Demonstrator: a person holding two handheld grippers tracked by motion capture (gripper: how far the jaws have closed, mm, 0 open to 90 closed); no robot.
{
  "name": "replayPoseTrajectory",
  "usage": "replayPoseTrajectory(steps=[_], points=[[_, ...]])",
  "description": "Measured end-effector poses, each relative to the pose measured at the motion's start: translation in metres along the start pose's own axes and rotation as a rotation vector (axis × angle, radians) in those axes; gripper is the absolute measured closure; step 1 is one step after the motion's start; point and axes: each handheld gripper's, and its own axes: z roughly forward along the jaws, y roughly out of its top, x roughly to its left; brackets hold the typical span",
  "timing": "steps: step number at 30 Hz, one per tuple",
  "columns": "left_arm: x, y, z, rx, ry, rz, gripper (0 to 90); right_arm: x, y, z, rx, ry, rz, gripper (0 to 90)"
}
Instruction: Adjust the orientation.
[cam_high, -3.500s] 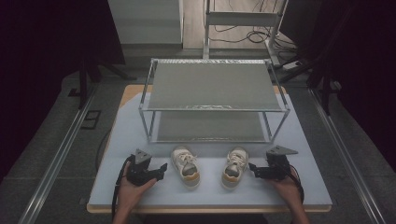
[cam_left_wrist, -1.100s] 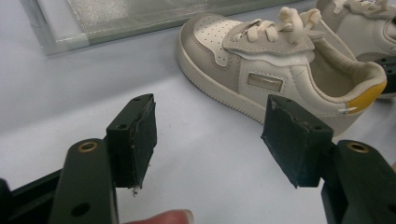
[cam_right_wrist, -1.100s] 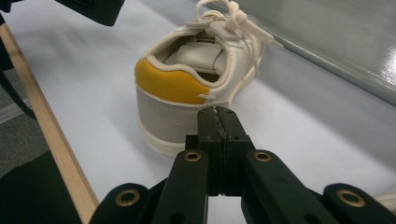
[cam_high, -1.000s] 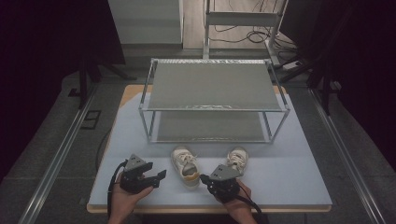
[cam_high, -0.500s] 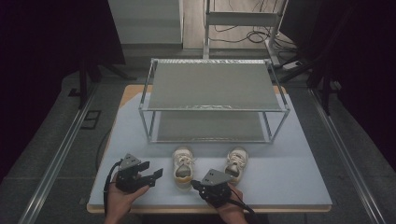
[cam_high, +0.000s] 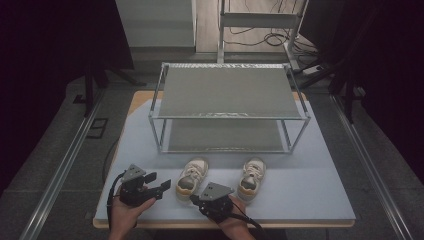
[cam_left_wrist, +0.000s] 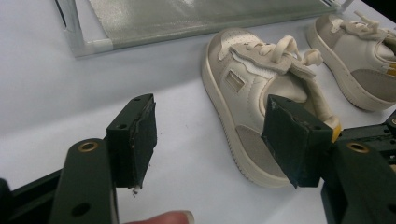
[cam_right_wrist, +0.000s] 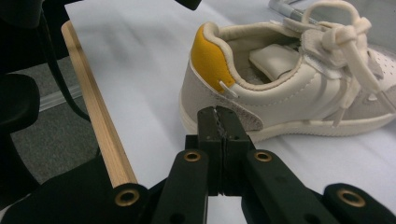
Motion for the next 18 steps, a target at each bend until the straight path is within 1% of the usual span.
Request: replayPoseTrajectory(steps=[1, 3, 6, 7, 8, 9, 10, 11, 12, 13, 18], points=[[0.001, 0.000, -0.001, -0.003, 0.000, 0.001, 34.8, -0.001, -0.001, -0.001, 0.004, 0.004, 0.004, 87.2], [0.003, -0.001, -0.003, -0.009, 0.003, -0.007, 34.8, -0.003, -0.003, -0.004, 0.001, -0.001, 0.010, 88.6], [0.004, -0.002, -0.004, -0.010, 0.005, -0.009, 34.8, -0.007, -0.006, -0.013, -0.011, -0.027, 0.020, 89.5], [0.005, -0.002, -0.004, -0.012, 0.006, -0.010, 34.8, -0.007, -0.006, -0.013, -0.011, -0.027, 0.020, 89.5], [0.005, -0.002, -0.004, -0.011, 0.008, -0.012, 34.8, -0.009, -0.007, -0.017, -0.015, -0.032, 0.026, 89.5], [0.006, -0.001, -0.004, -0.011, 0.007, -0.014, 34.8, -0.012, -0.009, -0.024, -0.023, -0.048, 0.034, 89.5], [0.006, -0.001, -0.004, -0.011, 0.007, -0.014, 34.8, -0.012, -0.009, -0.024, -0.023, -0.048, 0.034, 89.5], [0.006, -0.001, -0.003, -0.012, 0.008, -0.015, 34.8, -0.016, -0.011, -0.032, -0.033, -0.061, 0.048, 89.7], [0.007, -0.001, -0.003, -0.012, 0.006, -0.015, 34.8, -0.016, -0.011, -0.032, -0.033, -0.061, 0.048, 89.7], [0.006, -0.001, -0.002, -0.006, 0.009, -0.013, 34.8, -0.020, -0.013, -0.039, -0.042, -0.069, 0.063, 89.7], [0.006, -0.003, -0.001, 0.005, 0.013, -0.010, 34.7, -0.026, -0.017, -0.051, -0.049, -0.095, 0.076, 89.6]])
